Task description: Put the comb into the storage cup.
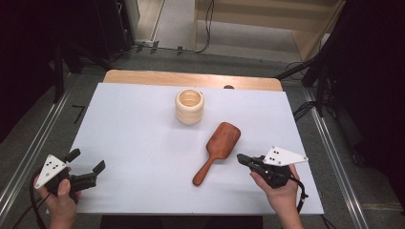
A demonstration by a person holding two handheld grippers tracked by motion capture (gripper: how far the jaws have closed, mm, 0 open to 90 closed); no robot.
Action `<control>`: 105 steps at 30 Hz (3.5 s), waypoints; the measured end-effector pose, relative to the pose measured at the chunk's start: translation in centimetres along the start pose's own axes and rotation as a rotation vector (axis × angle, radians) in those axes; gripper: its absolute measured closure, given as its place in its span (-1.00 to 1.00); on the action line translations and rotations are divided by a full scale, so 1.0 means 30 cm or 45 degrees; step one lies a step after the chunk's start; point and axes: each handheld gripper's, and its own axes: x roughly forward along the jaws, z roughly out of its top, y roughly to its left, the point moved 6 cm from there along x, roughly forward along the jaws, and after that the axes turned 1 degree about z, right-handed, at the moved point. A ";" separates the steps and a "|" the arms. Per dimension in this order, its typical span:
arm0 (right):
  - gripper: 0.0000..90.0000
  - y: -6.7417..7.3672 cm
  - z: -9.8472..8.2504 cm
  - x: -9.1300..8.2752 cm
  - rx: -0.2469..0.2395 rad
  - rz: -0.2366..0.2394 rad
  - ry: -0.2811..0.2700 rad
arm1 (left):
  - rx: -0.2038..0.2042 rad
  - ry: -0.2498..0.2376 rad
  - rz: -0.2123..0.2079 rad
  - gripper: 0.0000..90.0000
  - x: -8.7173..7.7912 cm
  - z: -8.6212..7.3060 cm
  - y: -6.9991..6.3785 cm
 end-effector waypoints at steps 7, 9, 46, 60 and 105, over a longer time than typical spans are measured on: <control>0.96 0.054 0.036 0.059 -0.047 0.073 0.106 | 0.013 0.002 -0.005 -1.00 0.002 0.000 -0.003; 0.96 0.059 0.038 0.066 -0.051 0.081 0.114 | 0.010 0.000 -0.007 -1.00 0.002 0.000 -0.004; 0.96 0.291 -0.006 0.392 -0.254 0.278 0.496 | 0.009 0.000 -0.017 -1.00 0.002 0.000 -0.005; 0.96 0.292 -0.062 0.409 -0.204 0.332 0.556 | 0.006 -0.003 -0.008 -1.00 -0.001 0.000 -0.003; 0.96 0.097 -0.193 0.190 -0.017 0.156 0.670 | 0.013 -0.002 -0.006 -1.00 -0.004 -0.001 -0.004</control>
